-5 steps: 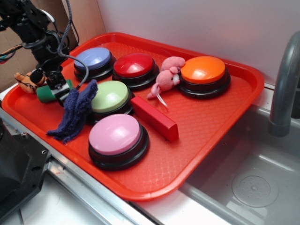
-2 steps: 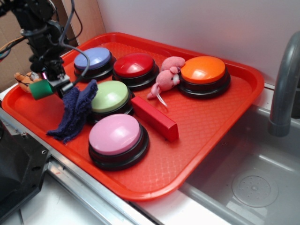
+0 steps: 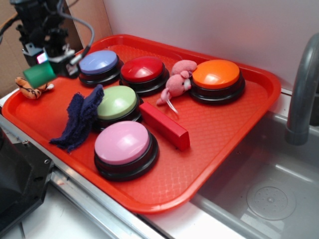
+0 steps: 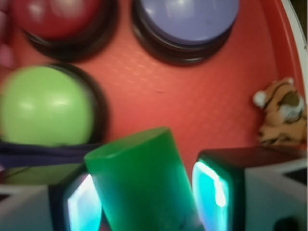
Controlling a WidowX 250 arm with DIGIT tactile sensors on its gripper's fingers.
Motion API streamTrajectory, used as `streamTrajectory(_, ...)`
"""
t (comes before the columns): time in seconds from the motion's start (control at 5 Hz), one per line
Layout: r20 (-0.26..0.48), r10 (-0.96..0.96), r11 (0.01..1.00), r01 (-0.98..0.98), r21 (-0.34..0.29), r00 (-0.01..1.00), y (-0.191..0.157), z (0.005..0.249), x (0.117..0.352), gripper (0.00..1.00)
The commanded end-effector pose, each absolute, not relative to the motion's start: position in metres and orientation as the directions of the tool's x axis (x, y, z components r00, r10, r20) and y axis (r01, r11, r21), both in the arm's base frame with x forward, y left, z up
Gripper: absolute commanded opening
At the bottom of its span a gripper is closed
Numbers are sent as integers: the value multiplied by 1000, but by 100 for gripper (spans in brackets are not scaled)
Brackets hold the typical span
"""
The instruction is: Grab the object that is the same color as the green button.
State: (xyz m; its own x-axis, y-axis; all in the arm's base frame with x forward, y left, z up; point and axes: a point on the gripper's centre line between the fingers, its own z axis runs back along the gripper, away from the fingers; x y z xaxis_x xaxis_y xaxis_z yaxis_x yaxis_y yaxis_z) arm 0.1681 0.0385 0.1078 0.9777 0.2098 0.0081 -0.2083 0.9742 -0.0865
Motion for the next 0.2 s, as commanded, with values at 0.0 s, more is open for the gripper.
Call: streamTrajectory(0.0, 117, 337, 941, -335, -39, 934, -9, 162, 183, 0)
